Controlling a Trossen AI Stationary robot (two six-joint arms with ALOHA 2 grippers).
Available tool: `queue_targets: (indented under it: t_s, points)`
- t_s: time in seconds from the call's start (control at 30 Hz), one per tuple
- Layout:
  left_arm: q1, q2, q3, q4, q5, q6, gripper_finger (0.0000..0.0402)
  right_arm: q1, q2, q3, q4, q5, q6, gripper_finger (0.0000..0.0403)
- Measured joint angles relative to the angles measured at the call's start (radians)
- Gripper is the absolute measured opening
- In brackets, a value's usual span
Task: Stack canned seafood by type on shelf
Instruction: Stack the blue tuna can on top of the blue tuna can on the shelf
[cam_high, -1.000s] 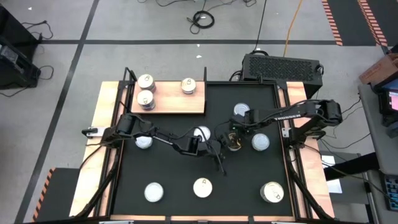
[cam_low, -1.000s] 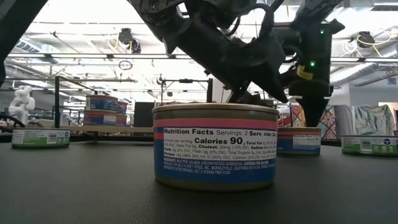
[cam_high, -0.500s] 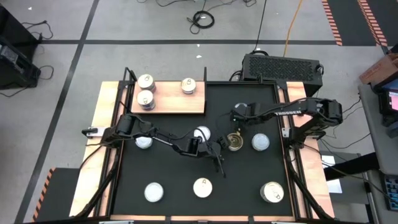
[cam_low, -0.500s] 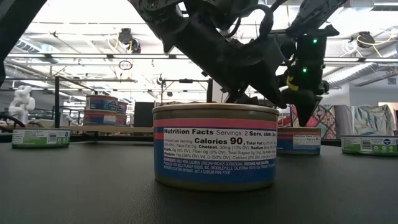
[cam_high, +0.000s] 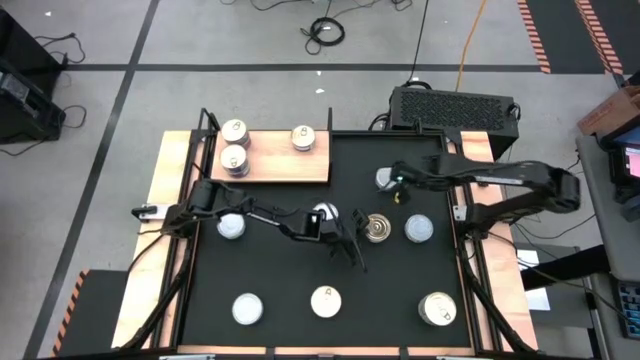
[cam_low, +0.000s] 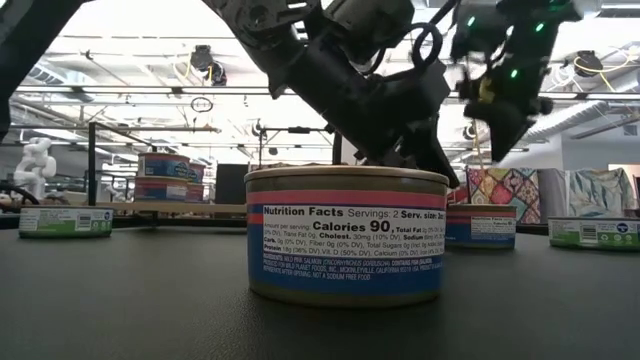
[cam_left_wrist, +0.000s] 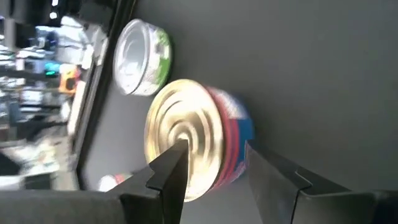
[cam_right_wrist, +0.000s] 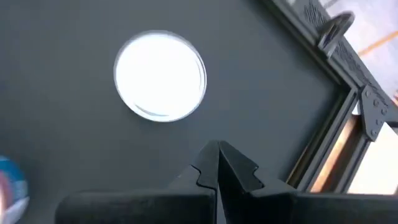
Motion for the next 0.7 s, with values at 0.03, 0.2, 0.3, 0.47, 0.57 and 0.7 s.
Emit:
queue_targets:
  t_s: [0.03,0.2,0.3,0.47,0.57,0.7]
  points:
    - [0.009,0.000,0.000,-0.003,0.029,-0.014,0.0160,0.005,-0.032,0.000,0.000,-0.001,0.000,0.0000]
    - [0.050,0.000,0.000,-0.005,0.155,-0.063,0.0160,0.028,-0.143,0.000,0.005,-0.003,0.010,0.0000]
    - [0.056,0.000,0.000,0.000,0.175,-0.062,0.0160,0.037,-0.180,0.000,0.005,-0.004,0.011,0.0000]
    - [0.057,0.013,0.002,-0.003,0.216,-0.061,0.0160,0.042,-0.203,0.000,0.005,-0.005,0.011,0.0000]
    - [0.061,0.037,0.031,-0.025,0.214,-0.060,0.0160,0.042,-0.202,0.000,0.005,-0.006,0.011,0.0000]
    - [0.066,0.057,0.081,-0.047,0.201,-0.061,0.0160,0.042,-0.198,0.000,0.005,-0.012,0.011,0.0000]
